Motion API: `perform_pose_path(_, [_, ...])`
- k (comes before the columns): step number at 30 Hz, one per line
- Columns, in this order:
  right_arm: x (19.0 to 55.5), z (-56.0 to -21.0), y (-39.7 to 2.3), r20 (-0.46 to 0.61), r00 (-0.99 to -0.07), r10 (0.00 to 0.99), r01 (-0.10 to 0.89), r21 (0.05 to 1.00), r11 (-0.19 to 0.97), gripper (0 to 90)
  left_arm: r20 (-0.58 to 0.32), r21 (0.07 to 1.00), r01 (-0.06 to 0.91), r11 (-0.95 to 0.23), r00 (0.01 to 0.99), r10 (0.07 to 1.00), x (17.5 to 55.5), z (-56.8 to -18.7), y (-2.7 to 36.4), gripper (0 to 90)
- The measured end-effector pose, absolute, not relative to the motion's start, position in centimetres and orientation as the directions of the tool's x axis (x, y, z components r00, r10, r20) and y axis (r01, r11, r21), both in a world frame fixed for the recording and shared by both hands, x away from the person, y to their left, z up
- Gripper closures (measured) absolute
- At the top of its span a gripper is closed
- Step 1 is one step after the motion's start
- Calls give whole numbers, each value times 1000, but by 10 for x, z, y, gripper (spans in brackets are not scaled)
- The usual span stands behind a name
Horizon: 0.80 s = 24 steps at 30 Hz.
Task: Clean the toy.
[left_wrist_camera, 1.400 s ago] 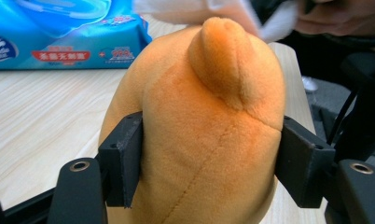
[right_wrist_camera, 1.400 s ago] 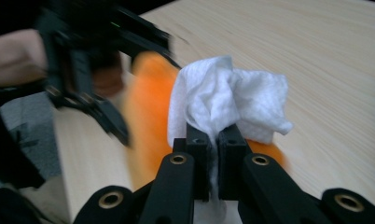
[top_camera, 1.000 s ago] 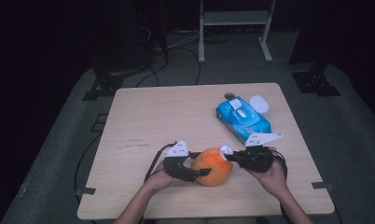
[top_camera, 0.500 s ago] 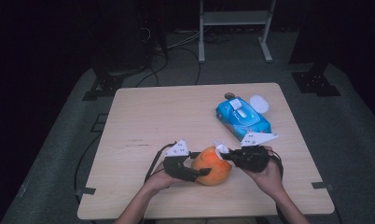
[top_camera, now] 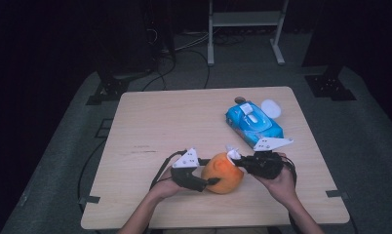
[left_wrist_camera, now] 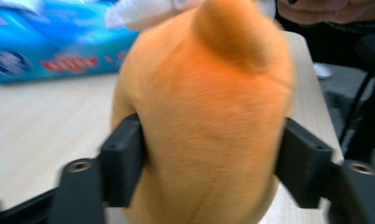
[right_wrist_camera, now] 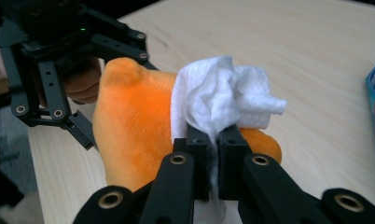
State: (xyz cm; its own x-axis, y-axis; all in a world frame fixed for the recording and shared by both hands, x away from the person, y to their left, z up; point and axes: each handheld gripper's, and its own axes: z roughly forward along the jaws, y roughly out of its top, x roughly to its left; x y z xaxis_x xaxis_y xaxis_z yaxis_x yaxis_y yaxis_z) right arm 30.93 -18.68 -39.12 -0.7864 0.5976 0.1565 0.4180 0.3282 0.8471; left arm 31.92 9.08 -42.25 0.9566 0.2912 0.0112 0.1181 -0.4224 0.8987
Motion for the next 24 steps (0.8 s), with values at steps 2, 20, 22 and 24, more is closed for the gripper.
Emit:
perform_pose_path(2, [314, -390, -183, 156, -781, 605, 412, 856, 311, 852, 83, 887, 86, -454, 937, 340, 317, -414, 94, 367])
perform_pose_path(20, [300, -409, -192, 229, -819, 526, 472, 791, 389, 850, -41, 862, 96, -499, 992, 120, 303, -404, 88, 247])
perform_pose_path(22, [294, -410, -194, 232, -825, 515, 469, 790, 395, 850, -20, 874, 90, -477, 989, 149, 305, -398, 86, 223])
perform_pose_path(24, [291, -412, -194, 242, -832, 499, 469, 788, 399, 850, -4, 887, 88, -454, 983, 183, 310, -394, 85, 217])
